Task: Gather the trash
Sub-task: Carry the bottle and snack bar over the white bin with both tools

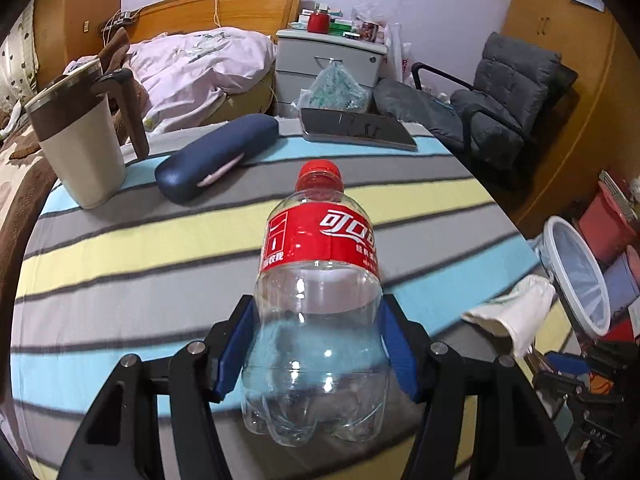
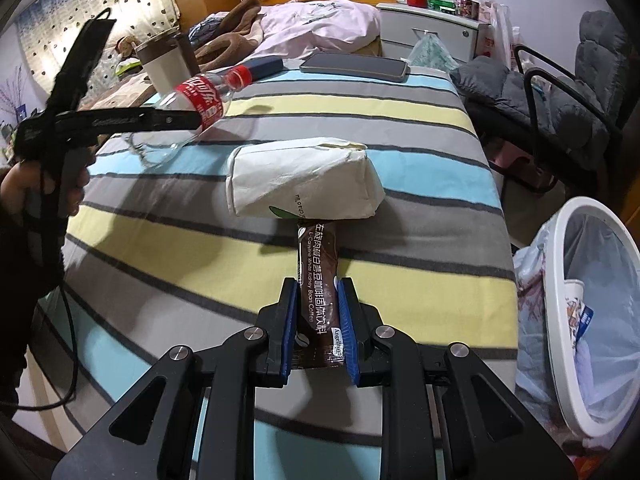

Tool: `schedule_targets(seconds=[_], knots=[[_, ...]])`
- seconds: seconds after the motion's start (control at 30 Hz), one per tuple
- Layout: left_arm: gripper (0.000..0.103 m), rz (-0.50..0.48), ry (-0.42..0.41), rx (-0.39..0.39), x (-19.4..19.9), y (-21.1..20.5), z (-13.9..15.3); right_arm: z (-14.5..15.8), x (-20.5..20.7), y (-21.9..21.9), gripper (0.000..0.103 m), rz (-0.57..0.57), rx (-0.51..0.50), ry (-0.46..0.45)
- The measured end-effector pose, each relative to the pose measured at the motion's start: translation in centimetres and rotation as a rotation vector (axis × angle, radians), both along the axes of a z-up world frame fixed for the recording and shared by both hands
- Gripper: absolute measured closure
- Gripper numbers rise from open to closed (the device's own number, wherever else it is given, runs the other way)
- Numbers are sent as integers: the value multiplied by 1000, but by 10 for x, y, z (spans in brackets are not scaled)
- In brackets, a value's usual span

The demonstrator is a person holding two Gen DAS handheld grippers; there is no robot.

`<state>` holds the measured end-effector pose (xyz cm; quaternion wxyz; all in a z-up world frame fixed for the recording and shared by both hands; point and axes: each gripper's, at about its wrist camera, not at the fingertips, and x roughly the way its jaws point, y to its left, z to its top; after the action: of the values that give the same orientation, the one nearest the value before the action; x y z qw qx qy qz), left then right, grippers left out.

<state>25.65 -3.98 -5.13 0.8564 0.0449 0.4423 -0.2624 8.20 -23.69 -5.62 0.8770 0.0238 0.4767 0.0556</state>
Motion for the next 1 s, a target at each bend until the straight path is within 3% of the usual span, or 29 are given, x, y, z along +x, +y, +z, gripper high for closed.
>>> schedule_targets(seconds=[0.43, 0.63, 0.8, 1.0], knots=[[39, 9, 6, -51, -62, 7, 0, 1, -27, -1, 80, 5, 31, 16], [39, -18, 26, -64, -86, 6, -2, 2, -35, -1, 80, -18, -11, 8], [38, -37, 38, -16, -89, -5, -8, 1, -41, -3, 80, -14, -8, 13], [32, -53, 40, -27, -85, -15, -7, 0, -46, -5, 80, 4, 4, 26]])
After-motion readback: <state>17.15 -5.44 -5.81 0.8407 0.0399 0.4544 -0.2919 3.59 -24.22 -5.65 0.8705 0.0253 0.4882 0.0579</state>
